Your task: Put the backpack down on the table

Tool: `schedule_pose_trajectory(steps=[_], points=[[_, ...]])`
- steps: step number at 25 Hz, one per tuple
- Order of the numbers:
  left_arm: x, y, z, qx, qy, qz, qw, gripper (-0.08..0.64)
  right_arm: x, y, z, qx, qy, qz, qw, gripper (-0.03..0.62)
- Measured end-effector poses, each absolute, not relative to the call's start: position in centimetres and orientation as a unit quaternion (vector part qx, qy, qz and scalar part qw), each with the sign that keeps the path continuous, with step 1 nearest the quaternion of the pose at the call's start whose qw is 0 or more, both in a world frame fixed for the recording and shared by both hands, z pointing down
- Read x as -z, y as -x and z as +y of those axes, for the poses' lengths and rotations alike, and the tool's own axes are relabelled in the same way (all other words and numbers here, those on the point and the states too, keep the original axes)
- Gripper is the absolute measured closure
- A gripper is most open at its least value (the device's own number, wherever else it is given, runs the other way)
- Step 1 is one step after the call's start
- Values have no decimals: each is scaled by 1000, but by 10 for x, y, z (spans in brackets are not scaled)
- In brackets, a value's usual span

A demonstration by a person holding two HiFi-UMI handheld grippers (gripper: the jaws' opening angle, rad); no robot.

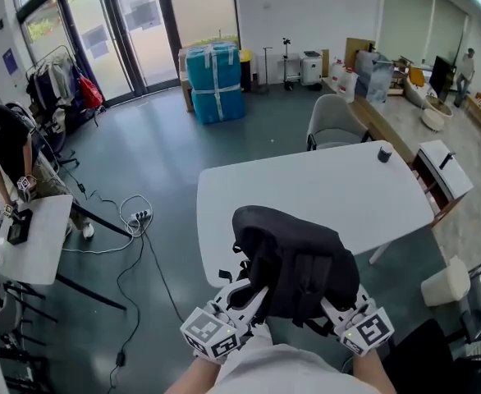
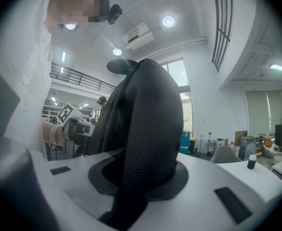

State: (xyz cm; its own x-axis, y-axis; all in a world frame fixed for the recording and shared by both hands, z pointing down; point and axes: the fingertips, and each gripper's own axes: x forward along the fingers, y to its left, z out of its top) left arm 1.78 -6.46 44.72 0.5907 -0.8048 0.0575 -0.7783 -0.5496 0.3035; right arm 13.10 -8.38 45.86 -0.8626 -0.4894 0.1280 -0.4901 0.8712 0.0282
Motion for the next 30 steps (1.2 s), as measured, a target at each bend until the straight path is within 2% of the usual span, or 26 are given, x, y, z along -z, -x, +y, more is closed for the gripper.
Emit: schedule_pose_trajectory(steps=[22,30], points=[[-400,106,-237,59,-883,-456,98,500,-411,-5,-258,55,-231,-971,38,494],[-377,142,-297,77,-874,-467,106,500,-384,32,-319,71,-217,-973,35,494]])
